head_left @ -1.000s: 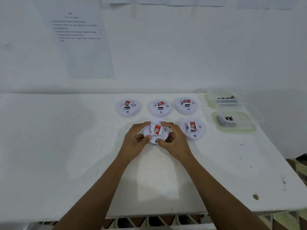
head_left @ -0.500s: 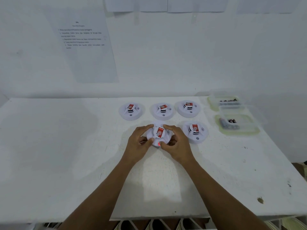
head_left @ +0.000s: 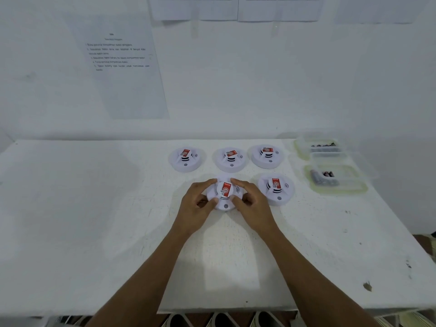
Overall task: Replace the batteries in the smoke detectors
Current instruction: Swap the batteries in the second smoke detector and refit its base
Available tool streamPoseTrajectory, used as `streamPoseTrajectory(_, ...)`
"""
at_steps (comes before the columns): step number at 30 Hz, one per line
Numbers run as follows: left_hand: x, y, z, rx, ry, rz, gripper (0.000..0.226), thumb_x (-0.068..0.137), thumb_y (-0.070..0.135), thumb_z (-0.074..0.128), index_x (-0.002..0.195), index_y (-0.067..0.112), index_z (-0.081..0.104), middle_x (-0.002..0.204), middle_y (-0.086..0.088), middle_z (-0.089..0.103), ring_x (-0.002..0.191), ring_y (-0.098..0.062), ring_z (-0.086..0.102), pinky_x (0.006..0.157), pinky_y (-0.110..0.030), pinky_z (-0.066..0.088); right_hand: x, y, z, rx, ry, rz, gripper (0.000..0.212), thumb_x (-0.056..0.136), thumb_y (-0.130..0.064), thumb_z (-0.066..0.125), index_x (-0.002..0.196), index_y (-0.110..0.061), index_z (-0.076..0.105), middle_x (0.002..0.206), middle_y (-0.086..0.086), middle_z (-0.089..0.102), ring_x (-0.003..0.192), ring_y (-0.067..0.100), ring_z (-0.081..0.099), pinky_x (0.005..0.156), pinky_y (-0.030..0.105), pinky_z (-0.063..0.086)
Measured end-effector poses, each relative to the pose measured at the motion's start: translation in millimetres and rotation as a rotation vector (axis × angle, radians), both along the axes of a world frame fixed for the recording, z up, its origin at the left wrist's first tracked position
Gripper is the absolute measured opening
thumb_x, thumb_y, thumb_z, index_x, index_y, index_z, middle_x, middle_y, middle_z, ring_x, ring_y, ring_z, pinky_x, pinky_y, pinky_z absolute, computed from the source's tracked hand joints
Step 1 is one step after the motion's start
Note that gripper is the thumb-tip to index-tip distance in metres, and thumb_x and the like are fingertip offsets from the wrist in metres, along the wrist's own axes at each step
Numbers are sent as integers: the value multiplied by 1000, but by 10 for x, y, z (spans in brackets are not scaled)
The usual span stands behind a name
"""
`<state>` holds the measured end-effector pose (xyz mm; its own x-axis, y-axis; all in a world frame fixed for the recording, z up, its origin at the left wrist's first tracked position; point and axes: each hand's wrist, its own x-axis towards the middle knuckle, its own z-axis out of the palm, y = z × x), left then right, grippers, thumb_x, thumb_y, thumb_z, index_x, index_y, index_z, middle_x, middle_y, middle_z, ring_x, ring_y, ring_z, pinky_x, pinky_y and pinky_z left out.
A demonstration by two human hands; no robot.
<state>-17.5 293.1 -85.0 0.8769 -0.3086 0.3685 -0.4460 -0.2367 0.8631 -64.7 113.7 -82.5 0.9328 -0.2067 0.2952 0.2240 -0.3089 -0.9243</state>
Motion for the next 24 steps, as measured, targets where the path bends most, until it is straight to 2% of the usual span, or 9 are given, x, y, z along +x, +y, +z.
streamPoseTrajectory(5, 15, -14, -14, 41, -8, 3, 46, 89, 19, 67, 126, 40, 48, 119, 18, 54, 109, 11, 51, 86, -4, 42, -12, -12, 14, 35, -9, 19, 37, 92, -9, 64, 128, -15, 60, 120, -9, 62, 113, 14, 63, 87, 32, 58)
streamPoseTrajectory(9, 9, -10, -8, 20, -4, -3, 44, 89, 13, 65, 127, 31, 51, 120, 7, 56, 108, 11, 52, 84, -5, 43, -9, -33, 16, 35, -13, 25, 38, 91, -8, 65, 128, -13, 61, 121, -5, 64, 111, 15, 64, 85, 36, 59)
streamPoseTrajectory(14, -12, -8, 18, 14, -13, -2, 42, 87, 25, 61, 126, 36, 50, 118, 19, 54, 108, 9, 53, 84, -6, 44, -13, -36, 9, 39, -18, 25, 38, 91, -11, 66, 129, -12, 61, 122, -1, 65, 109, 15, 66, 85, 38, 59)
streamPoseTrajectory(22, -18, -8, 22, 22, -11, -1, 42, 87, 26, 61, 126, 36, 50, 118, 21, 54, 108, 11, 52, 84, -5, 44, -21, -32, -1, 42, -33, 15, 41, 89, -21, 66, 128, -10, 62, 121, -1, 67, 108, 13, 66, 86, 36, 59)
streamPoseTrajectory(24, -24, -10, 33, 23, -9, 0, 42, 87, 27, 60, 126, 38, 50, 117, 22, 54, 108, 10, 52, 84, -6, 45, -16, -36, -5, 46, -30, 17, 39, 89, -18, 67, 127, -11, 62, 121, -1, 67, 107, 13, 67, 85, 37, 59)
